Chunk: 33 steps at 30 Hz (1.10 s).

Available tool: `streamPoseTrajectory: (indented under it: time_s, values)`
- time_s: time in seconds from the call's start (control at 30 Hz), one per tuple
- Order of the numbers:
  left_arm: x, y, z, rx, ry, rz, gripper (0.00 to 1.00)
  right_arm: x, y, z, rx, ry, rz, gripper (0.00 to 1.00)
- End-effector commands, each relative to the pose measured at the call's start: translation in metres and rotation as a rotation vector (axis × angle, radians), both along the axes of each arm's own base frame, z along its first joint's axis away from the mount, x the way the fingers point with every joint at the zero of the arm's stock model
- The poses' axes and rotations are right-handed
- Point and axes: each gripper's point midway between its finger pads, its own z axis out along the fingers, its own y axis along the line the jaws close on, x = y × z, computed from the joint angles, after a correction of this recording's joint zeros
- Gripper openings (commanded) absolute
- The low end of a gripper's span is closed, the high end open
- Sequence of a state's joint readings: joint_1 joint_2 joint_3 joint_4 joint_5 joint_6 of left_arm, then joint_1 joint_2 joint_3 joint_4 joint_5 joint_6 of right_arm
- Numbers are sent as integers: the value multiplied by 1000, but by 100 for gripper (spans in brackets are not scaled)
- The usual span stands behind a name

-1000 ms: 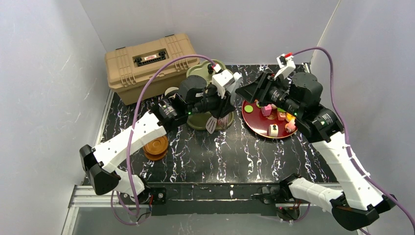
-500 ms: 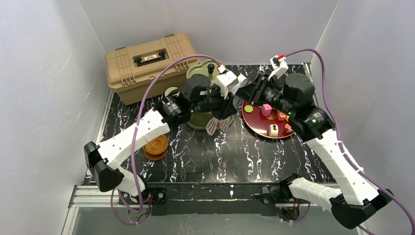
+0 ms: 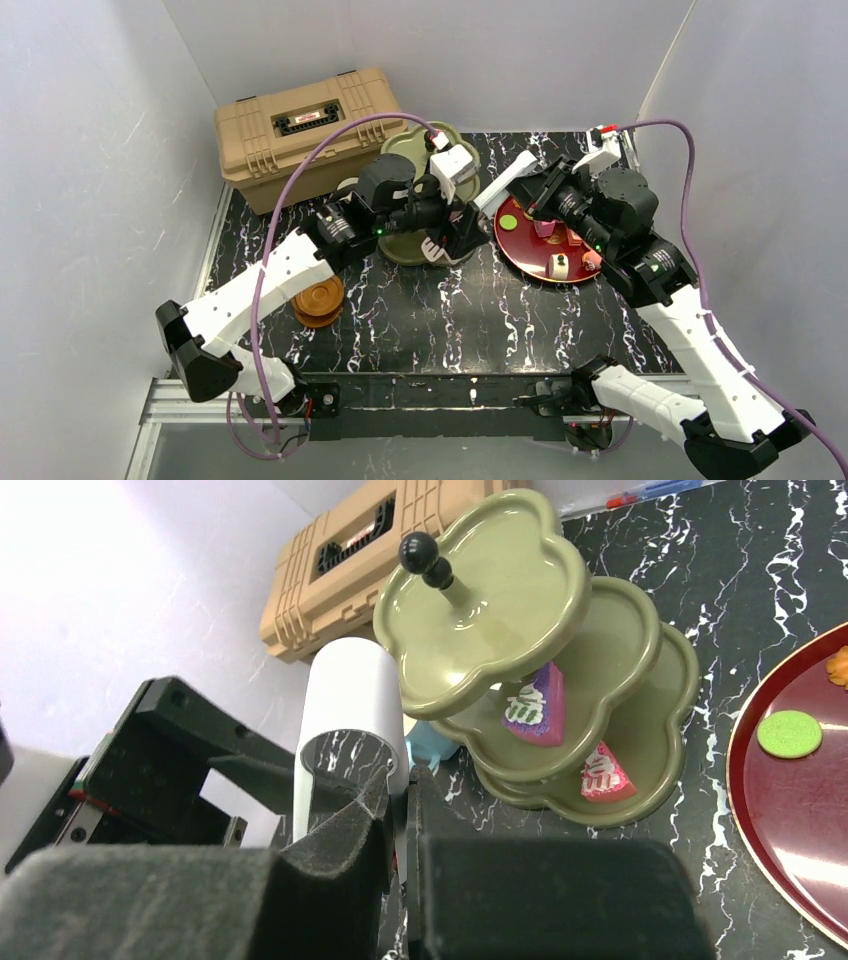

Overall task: Serve the afternoon tea
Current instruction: Adjust the clamp.

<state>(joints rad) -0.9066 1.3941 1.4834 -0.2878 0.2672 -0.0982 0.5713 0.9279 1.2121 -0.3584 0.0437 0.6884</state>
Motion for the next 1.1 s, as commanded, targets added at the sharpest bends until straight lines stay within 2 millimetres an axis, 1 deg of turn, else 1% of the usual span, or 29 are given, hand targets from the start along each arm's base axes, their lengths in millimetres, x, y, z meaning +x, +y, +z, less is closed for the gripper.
streamPoseTrajectory:
  time_s: [0.0,0.1,0.2,0.27,0.33,0.43,0.5,0.57,0.63,0.8,0.87,0.93,1.0,1.03,1.07]
  values:
    - [-3,14,21,-26,-123,-5,80,6,-8,22,98,-28,-77,10]
    - [0,17,29,-34,-197,-6,74,7,-9,20,101,-24,-83,10]
    - [-2,17,31,-35,-218,-23,66,8,-8,19,99,-21,-82,11]
    - [-3,15,31,-35,-220,-34,59,9,-6,19,104,-18,-79,11]
    - [-3,15,29,-33,-218,-36,49,9,-5,19,105,-16,-73,13]
    - [-1,13,23,-20,-217,-42,38,8,-5,20,104,-16,-73,13]
    - [0,13,20,-11,-218,-42,34,7,-6,22,105,-20,-72,13]
    - [3,12,21,-7,-225,-33,31,6,-5,25,108,-24,-67,14]
    - [8,13,23,-3,-243,-8,29,5,-4,25,107,-25,-56,17]
    - [24,20,25,24,-279,71,12,1,-4,27,109,-28,-45,22]
    - [27,22,26,26,-283,93,7,-1,-4,27,109,-29,-36,26]
    - [29,23,26,28,-286,109,6,-3,-1,27,110,-25,-17,30]
    - [35,25,30,29,-310,134,4,-6,2,25,106,-14,7,38]
    - [37,26,32,27,-316,146,3,-7,3,22,102,-4,15,45]
    - [38,27,34,26,-323,156,3,-9,4,21,96,2,23,49]
